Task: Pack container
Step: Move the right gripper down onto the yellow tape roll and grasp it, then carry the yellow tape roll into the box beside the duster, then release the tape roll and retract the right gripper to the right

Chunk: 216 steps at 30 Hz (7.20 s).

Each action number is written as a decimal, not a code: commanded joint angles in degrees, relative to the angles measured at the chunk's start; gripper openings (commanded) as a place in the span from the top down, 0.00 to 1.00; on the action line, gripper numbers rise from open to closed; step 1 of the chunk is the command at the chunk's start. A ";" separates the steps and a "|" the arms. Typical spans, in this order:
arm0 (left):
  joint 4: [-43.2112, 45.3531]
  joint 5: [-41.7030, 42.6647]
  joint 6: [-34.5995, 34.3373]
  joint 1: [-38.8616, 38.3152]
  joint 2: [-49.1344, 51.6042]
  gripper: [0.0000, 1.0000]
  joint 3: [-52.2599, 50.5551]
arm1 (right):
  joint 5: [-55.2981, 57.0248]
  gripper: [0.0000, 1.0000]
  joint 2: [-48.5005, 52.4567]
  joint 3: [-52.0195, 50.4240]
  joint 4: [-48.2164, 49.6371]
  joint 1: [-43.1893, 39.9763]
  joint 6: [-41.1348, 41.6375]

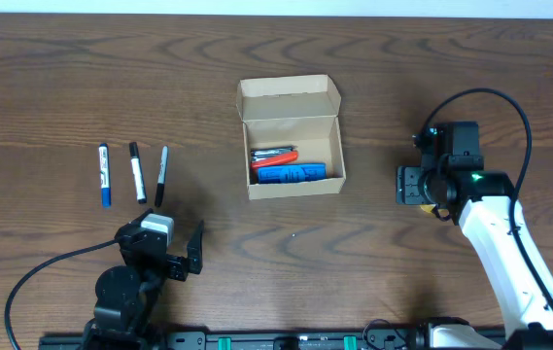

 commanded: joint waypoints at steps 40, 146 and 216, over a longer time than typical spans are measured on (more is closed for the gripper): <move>-0.20 -0.68 -0.20 -0.13 -0.37 0.04 -1.25 | 4.79 0.28 11.23 -9.22 13.94 -4.52 11.52; -0.17 -0.68 -0.20 -0.13 -0.37 0.05 -1.25 | 3.08 0.79 31.91 33.29 -10.29 30.03 8.35; -0.17 -2.78 -0.17 -0.13 -0.37 0.05 -1.25 | -14.51 0.45 -1.64 37.51 -33.00 12.55 -13.35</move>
